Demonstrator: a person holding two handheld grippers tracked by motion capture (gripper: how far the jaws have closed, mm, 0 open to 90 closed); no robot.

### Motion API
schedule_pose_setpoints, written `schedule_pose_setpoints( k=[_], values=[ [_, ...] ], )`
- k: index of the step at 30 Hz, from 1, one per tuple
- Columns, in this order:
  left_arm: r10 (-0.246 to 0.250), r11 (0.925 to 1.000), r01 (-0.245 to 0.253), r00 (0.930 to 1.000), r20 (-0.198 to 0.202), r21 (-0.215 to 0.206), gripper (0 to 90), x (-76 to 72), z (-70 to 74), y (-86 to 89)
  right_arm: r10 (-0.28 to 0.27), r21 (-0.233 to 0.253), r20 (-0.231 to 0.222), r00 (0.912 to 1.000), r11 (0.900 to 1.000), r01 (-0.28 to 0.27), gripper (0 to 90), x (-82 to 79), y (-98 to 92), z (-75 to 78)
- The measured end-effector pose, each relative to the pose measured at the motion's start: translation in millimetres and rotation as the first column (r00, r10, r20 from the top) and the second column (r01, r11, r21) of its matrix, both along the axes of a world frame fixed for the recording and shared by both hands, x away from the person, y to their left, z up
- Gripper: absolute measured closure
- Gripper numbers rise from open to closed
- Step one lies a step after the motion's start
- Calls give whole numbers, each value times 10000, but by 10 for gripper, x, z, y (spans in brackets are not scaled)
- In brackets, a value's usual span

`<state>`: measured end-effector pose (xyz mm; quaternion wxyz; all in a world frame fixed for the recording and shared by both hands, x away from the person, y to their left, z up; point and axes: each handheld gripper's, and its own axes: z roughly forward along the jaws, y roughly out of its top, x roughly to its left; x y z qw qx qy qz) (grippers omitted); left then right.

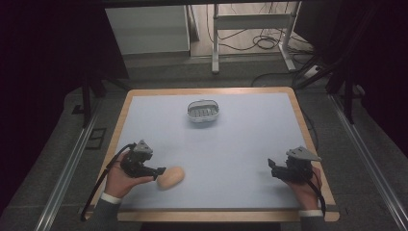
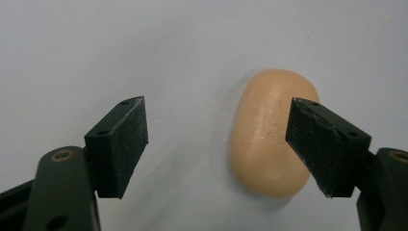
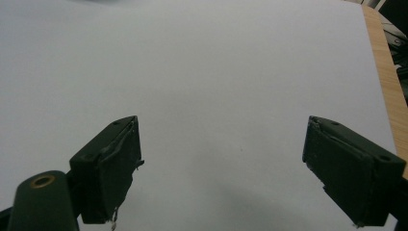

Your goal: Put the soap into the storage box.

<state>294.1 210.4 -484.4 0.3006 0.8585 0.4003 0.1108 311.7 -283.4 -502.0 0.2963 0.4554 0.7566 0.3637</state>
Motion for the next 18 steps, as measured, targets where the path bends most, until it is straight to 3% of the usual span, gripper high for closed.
schedule_pose_setpoints(
  k=[18],
  values=[
    [-676, 9976, 681, 9971, -359, 134, 217, -16, -47, -218, 20, 75, 54, 10000, 10000, -20, 133, -8, 4, 11]
  ],
)
